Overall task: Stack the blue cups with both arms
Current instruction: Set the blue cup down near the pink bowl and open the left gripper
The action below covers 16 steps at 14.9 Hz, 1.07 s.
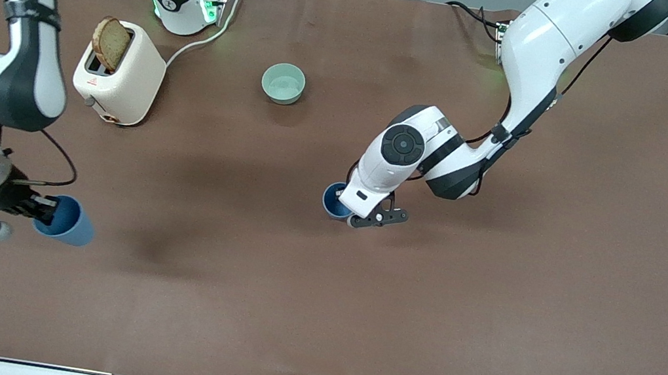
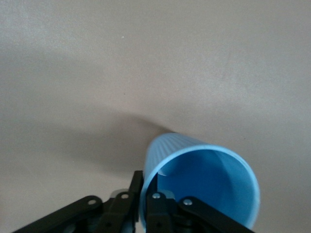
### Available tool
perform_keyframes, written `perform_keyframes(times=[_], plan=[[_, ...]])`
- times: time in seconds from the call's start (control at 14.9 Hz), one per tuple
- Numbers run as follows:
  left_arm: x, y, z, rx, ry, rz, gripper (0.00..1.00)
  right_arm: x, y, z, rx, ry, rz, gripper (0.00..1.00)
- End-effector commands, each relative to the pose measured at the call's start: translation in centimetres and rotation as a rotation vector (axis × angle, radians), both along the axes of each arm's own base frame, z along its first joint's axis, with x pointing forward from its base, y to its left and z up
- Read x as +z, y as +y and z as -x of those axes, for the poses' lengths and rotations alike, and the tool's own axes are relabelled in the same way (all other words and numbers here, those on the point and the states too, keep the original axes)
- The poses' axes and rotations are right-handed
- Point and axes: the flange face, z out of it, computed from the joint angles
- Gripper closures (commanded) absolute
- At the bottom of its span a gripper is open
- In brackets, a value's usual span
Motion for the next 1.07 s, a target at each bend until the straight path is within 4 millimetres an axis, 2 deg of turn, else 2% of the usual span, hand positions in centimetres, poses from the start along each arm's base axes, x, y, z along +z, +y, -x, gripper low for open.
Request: perform_keyframes(times=[0.0,0.07,0.2,0.27,0.4,0.47,0.6,0.67,0.81,0.94,1.01], plan=[[1.3,-0.5,-0.5,0.007,-0.035,0.005,0.12,2.7,7.5,1.2,-0.087,0.000,-0.031,0.99],[2.7,-0.1,-0.9,0.012,-0.050,0.004,0.00,3.5,10.2,1.7,-0.125,0.017,-0.040,0.99],[6.0,1.7,-2.1,0.027,-0.070,-0.023,0.00,4.2,16.7,3.2,-0.179,0.026,-0.057,0.99],[8.3,3.3,-3.3,0.040,-0.074,-0.048,0.00,4.2,20.0,4.2,-0.191,0.028,-0.065,0.99],[13.8,5.2,-4.2,0.017,-0.080,-0.109,0.00,3.9,26.1,6.5,-0.212,0.036,-0.078,0.99],[16.3,6.6,-4.6,0.010,-0.085,-0.139,0.00,3.9,28.1,7.5,-0.218,0.036,-0.083,0.99],[20.7,11.0,-6.1,-0.040,-0.118,-0.195,0.00,3.8,32.7,9.7,-0.241,0.035,-0.096,0.99],[23.1,13.1,-6.4,-0.072,-0.140,-0.207,0.00,3.1,35.2,11.0,-0.235,0.042,-0.093,0.99],[27.2,16.7,-6.4,-0.119,-0.168,-0.233,0.00,1.4,39.0,13.0,-0.253,0.084,-0.114,0.99],[30.8,19.4,-5.8,-0.153,-0.192,-0.254,0.00,-0.2,41.2,13.7,-0.257,0.103,-0.131,0.99],[32.1,20.6,-5.5,-0.169,-0.192,-0.261,0.00,-1.6,42.4,14.3,-0.242,0.111,-0.121,0.99]])
